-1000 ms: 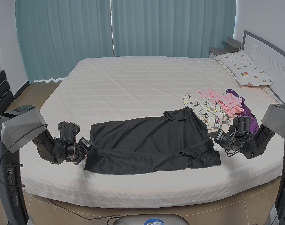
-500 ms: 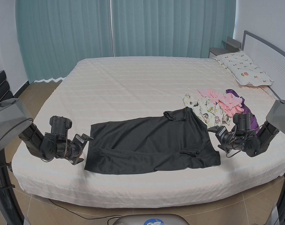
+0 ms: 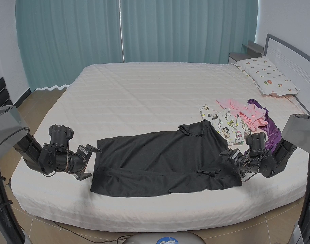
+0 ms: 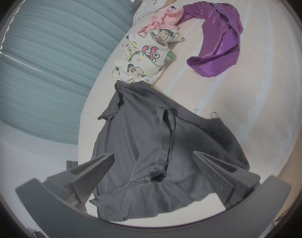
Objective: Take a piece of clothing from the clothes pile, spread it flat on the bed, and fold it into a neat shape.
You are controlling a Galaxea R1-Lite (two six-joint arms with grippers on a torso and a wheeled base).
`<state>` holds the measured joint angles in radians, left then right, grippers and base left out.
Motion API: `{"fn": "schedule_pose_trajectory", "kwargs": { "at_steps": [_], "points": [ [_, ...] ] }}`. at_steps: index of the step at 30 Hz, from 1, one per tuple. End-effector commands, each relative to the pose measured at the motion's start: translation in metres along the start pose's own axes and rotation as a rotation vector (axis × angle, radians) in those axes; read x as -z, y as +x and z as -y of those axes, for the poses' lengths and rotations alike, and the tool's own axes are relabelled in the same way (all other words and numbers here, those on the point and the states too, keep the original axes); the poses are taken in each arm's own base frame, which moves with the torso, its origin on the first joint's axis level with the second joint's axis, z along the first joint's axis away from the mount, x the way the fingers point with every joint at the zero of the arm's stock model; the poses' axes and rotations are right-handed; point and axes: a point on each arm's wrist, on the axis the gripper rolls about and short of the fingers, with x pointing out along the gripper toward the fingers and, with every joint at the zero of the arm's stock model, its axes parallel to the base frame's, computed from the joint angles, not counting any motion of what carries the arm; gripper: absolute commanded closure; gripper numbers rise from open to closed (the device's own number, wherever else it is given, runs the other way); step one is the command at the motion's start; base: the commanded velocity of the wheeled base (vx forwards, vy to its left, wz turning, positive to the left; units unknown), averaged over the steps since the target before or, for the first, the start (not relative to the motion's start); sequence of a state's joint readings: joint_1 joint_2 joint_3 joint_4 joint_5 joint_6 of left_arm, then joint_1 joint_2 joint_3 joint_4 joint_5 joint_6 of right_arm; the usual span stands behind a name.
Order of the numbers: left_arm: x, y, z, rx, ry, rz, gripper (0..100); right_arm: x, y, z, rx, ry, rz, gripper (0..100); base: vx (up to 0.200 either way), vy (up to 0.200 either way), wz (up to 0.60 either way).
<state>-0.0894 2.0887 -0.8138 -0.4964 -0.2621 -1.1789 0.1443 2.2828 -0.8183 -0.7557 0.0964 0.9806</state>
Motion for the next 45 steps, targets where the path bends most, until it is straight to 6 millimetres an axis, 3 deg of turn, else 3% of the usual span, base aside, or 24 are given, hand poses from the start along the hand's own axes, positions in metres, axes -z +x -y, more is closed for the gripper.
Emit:
{"fn": "schedule_pose_trajectory", "kwargs": {
  "at_steps": [1, 19, 25, 35, 36, 45],
  "points": [
    [0.000, 0.001, -0.001, -0.003, -0.002, -0.001, 0, 0.004, 0.005, 0.003, 0.012, -0.002, -0.013, 0, 0.000, 0.000, 0.00],
    [-0.001, 0.003, -0.001, -0.004, -0.003, 0.000, 0, 0.006, 0.028, 0.008, -0.011, -0.066, 0.018, 0, 0.000, 0.000, 0.00],
    [-0.001, 0.003, -0.001, -0.004, -0.003, 0.000, 0, 0.001, 0.048, 0.010, 0.022, -0.109, 0.086, 0, 0.000, 0.000, 0.00],
    [-0.002, 0.004, 0.000, -0.001, -0.011, 0.002, 0, -0.001, 0.050, 0.009, 0.023, -0.111, 0.087, 0, 0.000, 0.000, 0.00],
    [-0.002, 0.004, 0.000, -0.001, -0.011, 0.002, 0, -0.001, 0.050, 0.009, 0.023, -0.111, 0.087, 100, 0.000, 0.000, 0.00],
    [-0.002, 0.004, 0.001, 0.001, -0.026, 0.005, 0, 0.001, 0.028, 0.006, 0.033, -0.113, 0.084, 100, 0.000, 0.000, 0.00]
  ]
}}
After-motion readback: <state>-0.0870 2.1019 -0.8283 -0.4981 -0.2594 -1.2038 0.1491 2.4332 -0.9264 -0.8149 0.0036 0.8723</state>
